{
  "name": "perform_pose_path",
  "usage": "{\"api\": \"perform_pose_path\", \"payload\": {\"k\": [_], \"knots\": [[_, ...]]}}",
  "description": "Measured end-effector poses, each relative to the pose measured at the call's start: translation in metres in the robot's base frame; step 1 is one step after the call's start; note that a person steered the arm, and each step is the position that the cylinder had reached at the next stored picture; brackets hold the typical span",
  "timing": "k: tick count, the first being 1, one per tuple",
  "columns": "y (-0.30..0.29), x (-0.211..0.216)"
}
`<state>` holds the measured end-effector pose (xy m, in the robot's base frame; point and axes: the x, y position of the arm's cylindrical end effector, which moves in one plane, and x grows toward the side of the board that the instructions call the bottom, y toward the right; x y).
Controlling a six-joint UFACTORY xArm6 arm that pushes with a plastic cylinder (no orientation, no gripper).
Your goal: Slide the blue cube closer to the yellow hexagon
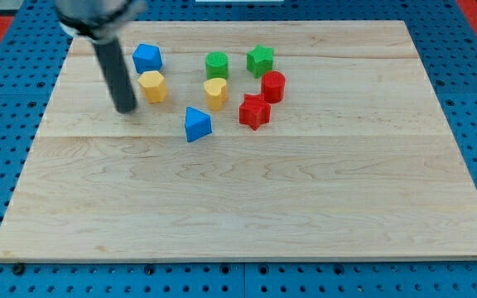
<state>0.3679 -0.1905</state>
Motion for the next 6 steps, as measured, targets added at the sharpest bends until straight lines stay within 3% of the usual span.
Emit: {"api": "perform_pose_path", "payload": {"k": [1, 2, 3, 5, 6], "knots": [[-0.015, -0.047], [0.043, -0.027], [0.038, -0.022], [-0.041, -0.092], [0.007, -0.096]]}}
